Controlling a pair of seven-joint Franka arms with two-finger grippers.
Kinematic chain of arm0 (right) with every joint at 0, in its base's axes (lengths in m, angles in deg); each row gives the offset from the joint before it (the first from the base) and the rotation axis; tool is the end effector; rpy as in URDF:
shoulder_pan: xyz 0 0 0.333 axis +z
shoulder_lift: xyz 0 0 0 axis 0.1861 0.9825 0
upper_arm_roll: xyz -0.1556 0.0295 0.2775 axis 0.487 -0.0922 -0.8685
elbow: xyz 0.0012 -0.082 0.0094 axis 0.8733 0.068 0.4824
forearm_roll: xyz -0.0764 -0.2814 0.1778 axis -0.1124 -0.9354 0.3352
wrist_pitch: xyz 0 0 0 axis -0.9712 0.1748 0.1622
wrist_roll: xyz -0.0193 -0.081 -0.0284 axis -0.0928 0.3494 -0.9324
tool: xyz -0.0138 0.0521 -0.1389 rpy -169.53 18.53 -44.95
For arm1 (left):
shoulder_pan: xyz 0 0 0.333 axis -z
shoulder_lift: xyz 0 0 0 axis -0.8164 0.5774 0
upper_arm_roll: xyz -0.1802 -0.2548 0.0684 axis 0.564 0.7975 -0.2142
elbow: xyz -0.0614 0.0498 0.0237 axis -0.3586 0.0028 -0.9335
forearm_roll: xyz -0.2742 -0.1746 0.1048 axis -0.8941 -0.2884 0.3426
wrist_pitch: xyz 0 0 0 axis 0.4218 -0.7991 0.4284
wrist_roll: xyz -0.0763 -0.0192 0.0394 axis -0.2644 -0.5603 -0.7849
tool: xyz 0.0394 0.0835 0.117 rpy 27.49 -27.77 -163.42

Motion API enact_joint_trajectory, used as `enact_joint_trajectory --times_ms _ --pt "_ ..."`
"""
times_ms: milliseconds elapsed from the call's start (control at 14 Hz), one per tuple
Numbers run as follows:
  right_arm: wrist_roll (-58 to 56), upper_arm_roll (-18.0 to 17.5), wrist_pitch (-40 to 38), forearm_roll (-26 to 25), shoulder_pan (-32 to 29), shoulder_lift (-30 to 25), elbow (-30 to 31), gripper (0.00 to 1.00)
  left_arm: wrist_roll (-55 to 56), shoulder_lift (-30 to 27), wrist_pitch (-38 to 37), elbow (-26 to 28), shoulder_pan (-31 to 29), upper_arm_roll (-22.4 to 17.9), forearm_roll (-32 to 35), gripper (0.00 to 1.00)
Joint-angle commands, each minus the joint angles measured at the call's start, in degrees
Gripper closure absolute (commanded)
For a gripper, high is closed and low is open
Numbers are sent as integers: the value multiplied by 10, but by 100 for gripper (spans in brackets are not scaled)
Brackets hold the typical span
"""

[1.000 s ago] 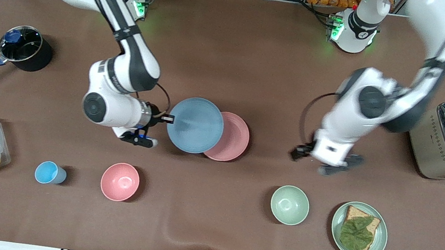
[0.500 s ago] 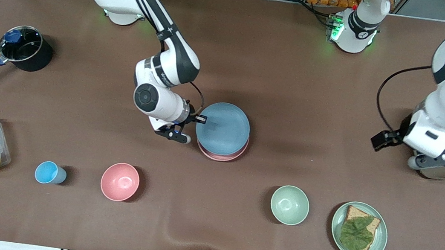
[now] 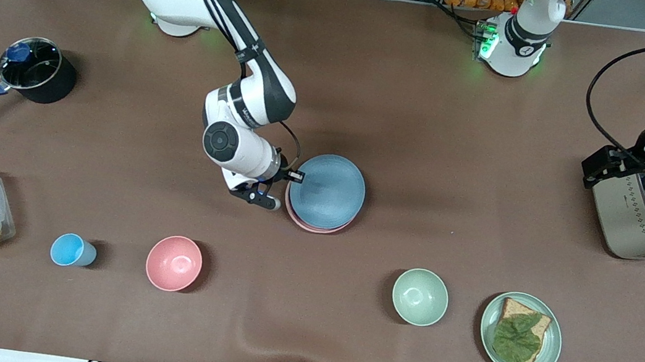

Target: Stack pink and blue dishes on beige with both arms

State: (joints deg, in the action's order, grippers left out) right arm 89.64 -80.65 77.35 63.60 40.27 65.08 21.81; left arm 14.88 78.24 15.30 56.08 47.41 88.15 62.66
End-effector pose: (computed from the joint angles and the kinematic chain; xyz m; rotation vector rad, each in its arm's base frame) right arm 0.5189 0.3669 0.2356 -2.8416 0.4163 0.3585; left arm 0.5189 -0.0568 0.5780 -3.0468 -0.1026 -0.1618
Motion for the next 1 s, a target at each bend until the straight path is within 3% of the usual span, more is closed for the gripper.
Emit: enact_joint_trajectory --times_ms 0,214,429,571,929 --pt "-30 -3 -79 -1 -60 -46 -3 0 -6 -15 -16 6 28 -27 -25 0" --pt "-144 -2 -155 -16 -142 -89 -1 0 -3 -16 -23 3 47 -48 -40 0" --pt "-230 -2 -207 -123 -211 -129 4 0 2 -15 -29 3 56 -48 -48 0" --pt "-301 -2 -234 -167 -248 -167 14 0 19 -13 -29 3 57 -43 -51 0" --pt "-460 -2 -260 -179 -355 -272 68 0 21 -13 -42 6 55 -40 -71 0"
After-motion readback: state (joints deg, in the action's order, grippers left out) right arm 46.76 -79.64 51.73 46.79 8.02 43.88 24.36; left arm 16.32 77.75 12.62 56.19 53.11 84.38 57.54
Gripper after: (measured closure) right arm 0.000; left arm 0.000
